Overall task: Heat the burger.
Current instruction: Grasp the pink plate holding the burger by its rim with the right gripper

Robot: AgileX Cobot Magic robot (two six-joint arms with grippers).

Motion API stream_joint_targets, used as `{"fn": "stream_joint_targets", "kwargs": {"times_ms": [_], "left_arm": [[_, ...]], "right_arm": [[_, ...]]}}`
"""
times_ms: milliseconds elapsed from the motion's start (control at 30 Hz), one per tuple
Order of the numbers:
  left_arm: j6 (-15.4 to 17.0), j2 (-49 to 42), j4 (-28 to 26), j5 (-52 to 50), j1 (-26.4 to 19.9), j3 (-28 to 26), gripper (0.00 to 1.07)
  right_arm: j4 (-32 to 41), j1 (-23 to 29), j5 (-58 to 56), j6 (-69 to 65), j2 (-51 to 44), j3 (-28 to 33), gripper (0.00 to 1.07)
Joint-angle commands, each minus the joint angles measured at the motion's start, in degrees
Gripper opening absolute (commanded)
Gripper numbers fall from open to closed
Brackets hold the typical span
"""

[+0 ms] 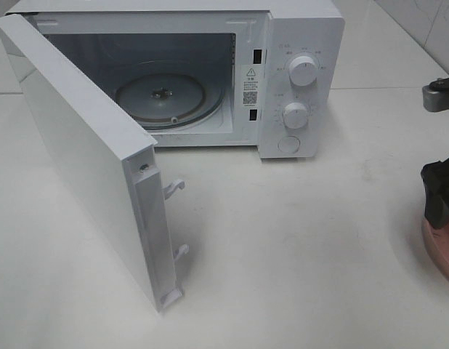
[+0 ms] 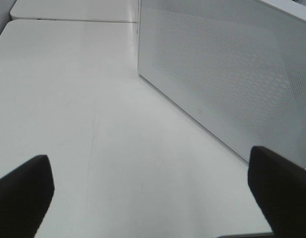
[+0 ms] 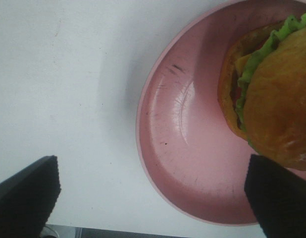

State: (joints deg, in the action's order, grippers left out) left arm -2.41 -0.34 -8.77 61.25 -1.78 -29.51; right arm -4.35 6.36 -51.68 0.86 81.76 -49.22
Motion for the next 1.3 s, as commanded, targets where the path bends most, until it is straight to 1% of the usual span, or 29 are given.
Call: {"fn": "stream_joint_targets", "kwargs": {"times_ms": [33,400,467,567,633,833,900,1033,1300], "left_arm": [[-0.1,-0.9,-0.3,0.1,0.0,0.1,1.0],[-0.1,-0.9,-0.3,0.1,0.0,0.1,1.0],[-0.1,-0.9,-0.3,0.1,0.0,0.1,1.0],[-0.1,-0.9,-0.3,0.1,0.0,0.1,1.0],[-0.1,-0.9,-0.3,0.1,0.0,0.1,1.0],[-0.1,-0.9,-0.3,0.1,0.0,0.1,1.0],[-0.1,-0.9,-0.3,0.1,0.0,0.1,1.0],[-0.1,-0.9,-0.3,0.1,0.0,0.1,1.0],[-0.1,-0.9,-0.3,0.1,0.0,0.1,1.0]], "right_arm": [[-0.8,-0.3,-0.5,0.6,-0.5,0.3,1.0],[-0.9,-0.3,1.0,0.2,1.1,1.0,0.96],[-0.9,-0.3,4.0,-0.2,3.5,3.4,0.95],[-0.9,-0.3,4.8,-0.4,4.1,4.0,0.95],[-1.0,-0.3,8.5,-0.9,6.0,6.2,0.93],[-1.0,-0.3,13.6,-0.9,7.2,8.8,0.92],[-1.1,-0.3,14.2,-0.9,7.3,9.1,0.92],[-1.4,-2.5,17.0,-0.9,7.9,10.4,0.9],[-1.5,-2.9,20.0,-1.7,10.5,11.8,0.89]]}}
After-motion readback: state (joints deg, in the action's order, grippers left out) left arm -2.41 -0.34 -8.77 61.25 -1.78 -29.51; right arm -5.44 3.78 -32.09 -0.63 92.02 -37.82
